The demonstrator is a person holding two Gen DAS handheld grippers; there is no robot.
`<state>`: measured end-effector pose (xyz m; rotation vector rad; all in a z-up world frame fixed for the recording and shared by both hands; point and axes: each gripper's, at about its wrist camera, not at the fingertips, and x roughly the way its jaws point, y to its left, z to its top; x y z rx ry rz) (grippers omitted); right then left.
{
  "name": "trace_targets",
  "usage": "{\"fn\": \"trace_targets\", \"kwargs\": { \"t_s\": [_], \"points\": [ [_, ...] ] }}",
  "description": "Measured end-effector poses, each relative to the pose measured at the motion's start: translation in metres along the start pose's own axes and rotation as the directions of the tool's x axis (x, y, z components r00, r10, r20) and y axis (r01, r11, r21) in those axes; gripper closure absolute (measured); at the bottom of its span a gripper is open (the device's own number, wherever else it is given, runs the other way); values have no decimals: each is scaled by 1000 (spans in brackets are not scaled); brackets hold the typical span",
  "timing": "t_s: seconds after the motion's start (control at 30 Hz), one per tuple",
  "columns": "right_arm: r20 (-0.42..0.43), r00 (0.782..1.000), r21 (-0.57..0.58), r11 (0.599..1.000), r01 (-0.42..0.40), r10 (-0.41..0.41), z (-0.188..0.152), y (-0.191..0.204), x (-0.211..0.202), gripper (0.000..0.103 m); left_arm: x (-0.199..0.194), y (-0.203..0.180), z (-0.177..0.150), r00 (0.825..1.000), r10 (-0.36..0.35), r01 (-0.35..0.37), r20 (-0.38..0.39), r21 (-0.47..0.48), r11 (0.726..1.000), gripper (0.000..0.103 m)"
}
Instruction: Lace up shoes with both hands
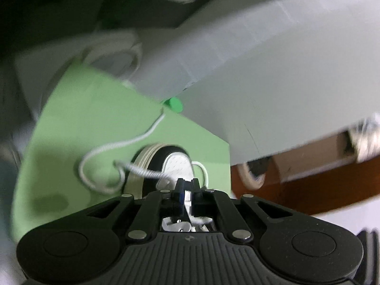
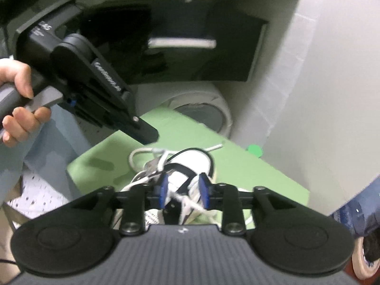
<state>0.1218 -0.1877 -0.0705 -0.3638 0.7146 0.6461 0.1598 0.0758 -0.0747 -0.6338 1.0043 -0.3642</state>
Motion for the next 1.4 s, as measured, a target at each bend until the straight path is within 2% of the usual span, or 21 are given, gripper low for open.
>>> {"fn": "trace_targets", "kwargs": {
  "t_s": [0.07,0.1,0.13,0.17,0.2,0.23,0.4,0.47,0.6,0.63,0.7,0.77,0.8,0.87,0.97,1.03,1.13,1.17,1.23,1.3,1.4],
  "points": [
    [16,1000,33,999,14,-14,0,-4,-6,50,-8,-23,7,999,39,-38,-3,153,987,93],
    [28,999,47,999,21,-22,0,-6,-9,41,-11,-35,9,998,59,-57,0,230,972,90],
    [38,999,64,998,27,-29,0,-9,-11,28,-13,-42,10,997,75,-73,4,280,957,82],
    [48,998,89,995,45,-49,1,-11,-13,22,-15,-48,10,996,90,-88,8,324,942,75],
    [46,997,113,992,62,-67,1,-12,-14,13,-16,-55,11,994,105,-102,13,367,925,74],
    [35,996,133,988,73,-78,1,-14,-15,11,-18,-61,11,993,119,-117,19,409,905,73],
    [-114,992,296,955,-24,60,-4,-18,-7,18,-25,-88,12,980,189,-190,65,600,777,57],
    [-143,987,298,954,-24,70,-6,-12,-3,25,-25,-94,3,969,216,-241,123,678,695,41],
    [-221,975,347,937,42,38,-10,-6,18,62,-25,-100,-17,959,192,-280,210,813,510,19],
    [-233,972,363,929,65,23,-11,-6,23,65,-23,-101,-22,958,190,-282,217,842,459,15],
    [-249,968,394,916,79,23,-13,-8,31,65,-19,-99,-29,950,200,-302,240,873,383,9],
    [-268,963,420,903,91,27,-15,-9,40,63,-14,-96,-36,947,202,-305,250,898,316,9],
    [-278,960,443,891,97,33,-17,-10,45,60,-12,-95,-38,947,207,-300,245,907,296,9],
    [-287,957,493,863,113,38,-20,-13,54,59,-7,-94,-40,948,218,-285,231,922,262,18],
    [-276,961,535,829,161,-8,-22,-10,64,59,-2,-93,-46,944,218,-298,248,924,240,24],
    [-246,965,509,835,208,-90,-18,0,67,70,3,-90,-48,943,204,-307,262,922,237,24],
    [-230,959,496,828,261,-165,-15,6,68,76,9,-86,-49,945,205,-301,255,925,233,42],
    [-225,958,502,821,271,-179,-16,5,67,78,10,-85,-50,946,209,-295,249,927,230,45],
    [-213,953,520,801,296,-214,-13,-3,62,88,12,-84,-50,948,214,-285,238,931,227,45],
    [-213,953,568,767,300,-215,-14,-15,62,88,14,-84,-51,949,215,-277,229,933,230,45],
    [-211,947,570,757,320,-242,-14,-20,61,88,17,-86,-50,951,211,-274,227,934,227,45]
  ]
}}
